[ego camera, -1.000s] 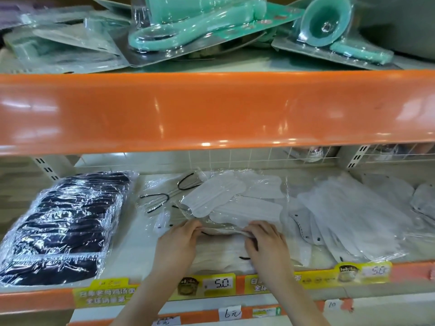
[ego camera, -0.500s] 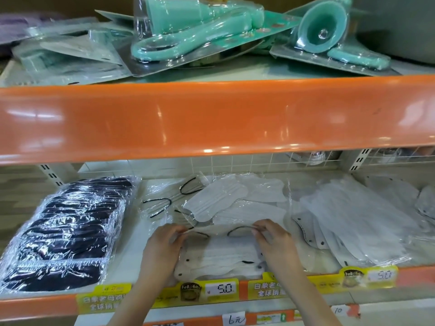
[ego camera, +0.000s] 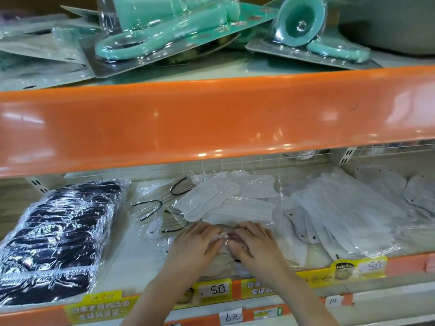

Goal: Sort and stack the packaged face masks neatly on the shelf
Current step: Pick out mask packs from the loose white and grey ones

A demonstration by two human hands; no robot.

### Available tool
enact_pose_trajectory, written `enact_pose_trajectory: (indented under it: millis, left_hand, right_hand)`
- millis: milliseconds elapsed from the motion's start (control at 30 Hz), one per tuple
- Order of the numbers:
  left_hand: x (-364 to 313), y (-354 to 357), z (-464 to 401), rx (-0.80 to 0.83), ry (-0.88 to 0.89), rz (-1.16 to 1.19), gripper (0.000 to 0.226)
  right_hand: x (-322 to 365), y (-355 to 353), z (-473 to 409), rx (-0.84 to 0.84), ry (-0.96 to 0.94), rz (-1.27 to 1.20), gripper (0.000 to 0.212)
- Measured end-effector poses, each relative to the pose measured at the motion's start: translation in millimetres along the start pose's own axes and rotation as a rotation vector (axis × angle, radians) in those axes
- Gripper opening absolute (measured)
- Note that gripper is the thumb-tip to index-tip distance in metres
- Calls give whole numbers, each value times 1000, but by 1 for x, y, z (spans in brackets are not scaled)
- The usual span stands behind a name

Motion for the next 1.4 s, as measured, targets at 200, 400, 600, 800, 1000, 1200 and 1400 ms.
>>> enact_pose_trajectory:
  millis: [200, 400, 600, 800, 1000, 1200, 1400]
  left_hand:
    - [-43, 25, -25, 16, 32, 31, 14]
    - [-77, 49, -45, 37, 56, 27, 31]
    - [-115, 79, -60, 111, 85, 62, 30]
    - [-141, 108, -71, 237, 80, 20, 21]
    - [-150, 115, -67, 372, -17, -107, 40]
    - [-152, 119, -66, 404, -123, -82, 60]
    - [-155, 121, -66, 358, -161, -54, 64]
  right_hand:
    - [-11, -16, -2, -239, 99, -63, 29]
    - [-48, -50, 13, -317, 162, 178, 23]
    - [-87, -90, 33, -299, 265, 362, 37]
    - [-120, -104, 48, -167, 328, 489, 71]
    - [-130, -103, 48, -166, 380, 492, 67]
    - [-142, -105, 44, -275, 369, 419, 46]
    - [-151, -108, 45, -425, 346, 250, 37]
Point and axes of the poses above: each hand's wrist, its own z-axis away from the middle knuckle, its own y-axis out of the palm, x = y × z, the point moved 2 cm from there along -z, towards the middle knuckle, and after that the axes turned 4 degrees about -x, right-handed, at the moved point
